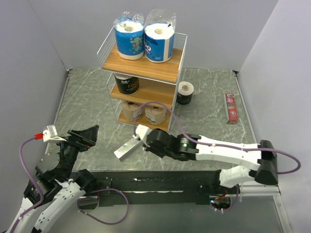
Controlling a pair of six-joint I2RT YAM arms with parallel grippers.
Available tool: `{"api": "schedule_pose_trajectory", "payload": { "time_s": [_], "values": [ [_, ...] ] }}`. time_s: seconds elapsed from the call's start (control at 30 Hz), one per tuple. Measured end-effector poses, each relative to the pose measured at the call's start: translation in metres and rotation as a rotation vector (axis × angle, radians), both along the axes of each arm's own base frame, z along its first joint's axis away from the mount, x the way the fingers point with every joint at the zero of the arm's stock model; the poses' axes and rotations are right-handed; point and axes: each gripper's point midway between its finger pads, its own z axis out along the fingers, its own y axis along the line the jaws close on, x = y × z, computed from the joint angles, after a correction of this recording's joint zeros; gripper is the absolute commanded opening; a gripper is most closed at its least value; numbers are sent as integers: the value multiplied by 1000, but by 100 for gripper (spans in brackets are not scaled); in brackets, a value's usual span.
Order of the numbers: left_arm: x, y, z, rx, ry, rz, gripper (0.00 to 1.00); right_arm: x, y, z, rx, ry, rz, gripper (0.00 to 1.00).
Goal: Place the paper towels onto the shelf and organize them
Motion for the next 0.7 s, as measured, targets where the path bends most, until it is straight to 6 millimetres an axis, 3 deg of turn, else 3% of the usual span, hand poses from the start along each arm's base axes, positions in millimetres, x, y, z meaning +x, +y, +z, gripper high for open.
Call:
{"api": "schedule_pose_trajectory", "payload": {
  "time_s": [0.1,0.23,0.33,0.4,0.53,0.7],
  "values": [
    [0,0,0,0,0,0,97,-19,-30,-13,-8,101,-108,27],
    [0,0,0,0,0,-1,96,-22,-77,-38,-54,197,-303,30],
    [0,0,0,0,0,-1,96,-9,-112,-41,3,236,-497,39],
    [0,0,0,0,0,0,97,7,-138,-32,111,236,-661,45],
    [0,0,0,0,0,-1,97,34,-171,-9,316,201,-880,52],
    [0,-1,0,2,2,-2,97,72,-205,3,457,169,-1083,72]
  ]
}}
